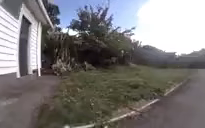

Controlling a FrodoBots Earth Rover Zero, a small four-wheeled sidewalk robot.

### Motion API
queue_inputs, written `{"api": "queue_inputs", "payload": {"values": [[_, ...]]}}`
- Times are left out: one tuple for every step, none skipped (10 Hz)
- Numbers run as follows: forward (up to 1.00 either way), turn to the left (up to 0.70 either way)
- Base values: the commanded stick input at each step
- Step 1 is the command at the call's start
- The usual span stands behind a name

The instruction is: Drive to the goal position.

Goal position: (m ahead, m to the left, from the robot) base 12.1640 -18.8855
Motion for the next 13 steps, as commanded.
{"api": "queue_inputs", "payload": {"values": [[0.0,0.0],[0.59,-0.25],[0.68,-0.33],[0.7,-0.35],[0.7,-0.35],[0.7,-0.35],[0.7,-0.35],[0.7,-0.35],[0.7,-0.35],[0.7,-0.35],[0.7,-0.35],[0.7,-0.35],[0.7,-0.35]]}}
